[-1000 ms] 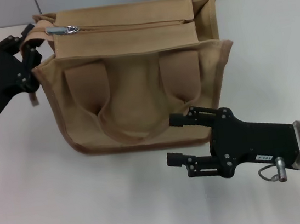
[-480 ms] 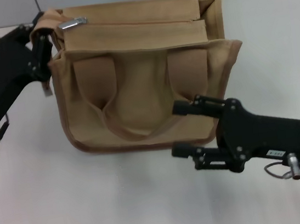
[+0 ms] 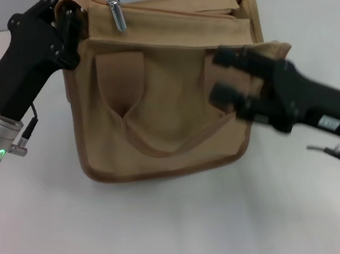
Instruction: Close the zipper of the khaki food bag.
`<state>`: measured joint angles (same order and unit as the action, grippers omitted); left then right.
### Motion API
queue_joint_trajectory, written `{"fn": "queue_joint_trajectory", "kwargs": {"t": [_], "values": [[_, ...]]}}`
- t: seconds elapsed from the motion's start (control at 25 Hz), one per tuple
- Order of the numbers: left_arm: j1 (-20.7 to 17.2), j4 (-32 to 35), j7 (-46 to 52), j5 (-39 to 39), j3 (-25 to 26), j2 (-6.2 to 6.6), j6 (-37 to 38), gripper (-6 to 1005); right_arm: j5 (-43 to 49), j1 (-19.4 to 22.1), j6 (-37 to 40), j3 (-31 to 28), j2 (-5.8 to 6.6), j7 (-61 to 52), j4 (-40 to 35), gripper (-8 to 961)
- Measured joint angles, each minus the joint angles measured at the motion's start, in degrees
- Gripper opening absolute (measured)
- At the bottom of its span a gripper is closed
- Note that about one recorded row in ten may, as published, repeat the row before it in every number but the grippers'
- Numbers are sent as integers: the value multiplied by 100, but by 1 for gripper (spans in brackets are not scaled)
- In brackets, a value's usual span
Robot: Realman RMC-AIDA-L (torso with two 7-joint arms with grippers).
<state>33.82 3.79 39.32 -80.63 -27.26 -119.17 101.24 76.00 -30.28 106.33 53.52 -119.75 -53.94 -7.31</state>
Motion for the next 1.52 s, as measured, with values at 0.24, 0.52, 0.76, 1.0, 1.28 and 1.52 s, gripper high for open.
{"fn": "queue_joint_trajectory", "kwargs": {"t": [0.24,0.52,0.76,1.0,1.28,1.52], "values": [[-16,-97,4,5,2,0,14,38,-422,-350,47,1,-1,-1164,-117,757],[28,-217,2,-17,2,-1,42,40,-440,-962,-345,59,14,-2001,-136,757],[96,-244,16,-31,-13,-1,61,43,-443,-1226,-768,75,0,-2212,-141,757],[163,-289,16,-35,-8,-1,83,45,-395,-1443,-912,254,-13,-2363,-98,757],[257,-305,34,-36,-29,-1,141,48,-426,-1509,-1390,321,-14,-2624,-124,757],[298,-328,34,-34,-33,0,148,50,-421,-1698,-1260,579,-13,-2616,-136,757]]}}
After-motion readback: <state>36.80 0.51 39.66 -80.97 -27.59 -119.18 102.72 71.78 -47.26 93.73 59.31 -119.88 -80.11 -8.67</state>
